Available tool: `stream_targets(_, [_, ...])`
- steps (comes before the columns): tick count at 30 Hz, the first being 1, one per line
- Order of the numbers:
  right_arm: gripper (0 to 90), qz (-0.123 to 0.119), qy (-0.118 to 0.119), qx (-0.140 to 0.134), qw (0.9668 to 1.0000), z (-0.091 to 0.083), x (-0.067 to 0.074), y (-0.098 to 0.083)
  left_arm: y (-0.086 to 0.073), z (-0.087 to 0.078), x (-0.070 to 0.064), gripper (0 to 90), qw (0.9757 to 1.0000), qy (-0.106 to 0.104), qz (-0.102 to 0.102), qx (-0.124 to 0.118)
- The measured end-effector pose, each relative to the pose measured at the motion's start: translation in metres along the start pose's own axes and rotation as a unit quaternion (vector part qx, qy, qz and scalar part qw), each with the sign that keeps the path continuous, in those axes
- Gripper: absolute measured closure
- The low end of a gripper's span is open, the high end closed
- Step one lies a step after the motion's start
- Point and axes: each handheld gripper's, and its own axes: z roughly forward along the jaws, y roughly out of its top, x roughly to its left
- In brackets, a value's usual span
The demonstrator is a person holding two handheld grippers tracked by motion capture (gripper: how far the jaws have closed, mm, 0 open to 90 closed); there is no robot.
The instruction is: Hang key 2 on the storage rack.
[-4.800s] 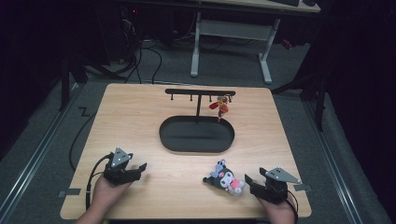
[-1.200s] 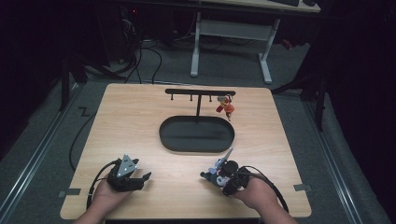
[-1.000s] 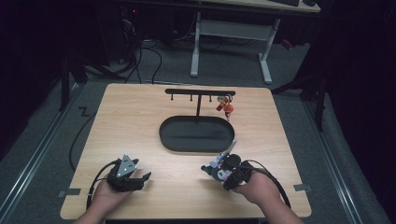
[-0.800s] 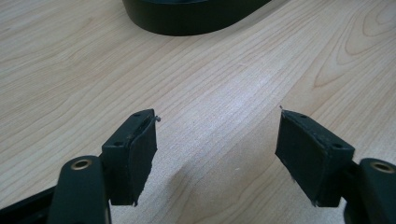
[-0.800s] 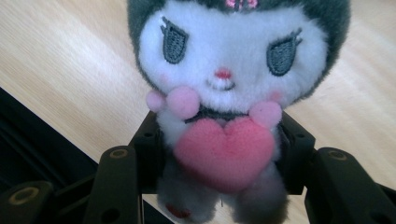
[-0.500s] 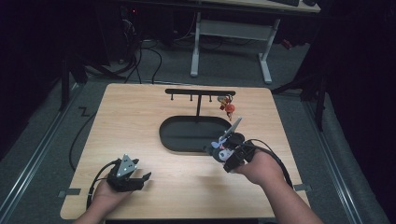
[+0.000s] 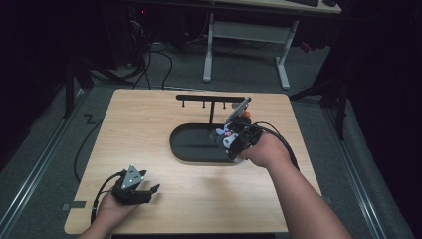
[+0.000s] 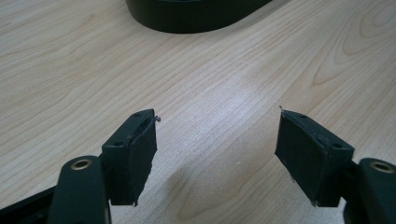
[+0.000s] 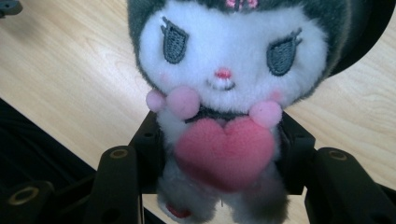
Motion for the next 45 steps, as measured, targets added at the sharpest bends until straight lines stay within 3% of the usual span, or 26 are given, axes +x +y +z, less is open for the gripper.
stream_targets(11, [47.8,0.01,0.006,0.004,0.9999,-0.001,0.0,0.03,0.0,0.001,0.001,29.4,1.0,-0.005,0.002,0.0])
stream_targets(26, [47.8,0.019,-0.008,0.001,0.9998,-0.015,-0.009,0.057,-0.001,-0.001,0.003,29.5,1.0,-0.006,-0.003,-0.001])
stream_targets(33, [47.8,0.028,-0.011,0.001,0.9996,-0.013,-0.01,0.065,-0.001,-0.001,0.003,29.5,1.0,-0.004,-0.004,-0.004])
stream_targets(40, [47.8,0.019,-0.014,0.002,0.9997,-0.007,-0.012,0.072,-0.001,-0.002,0.003,29.5,1.0,-0.003,-0.002,-0.004])
stream_targets(45, [47.7,0.032,-0.01,0.002,0.9995,0.0,-0.015,0.07,-0.001,-0.002,0.004,29.5,1.0,-0.004,-0.003,-0.002])
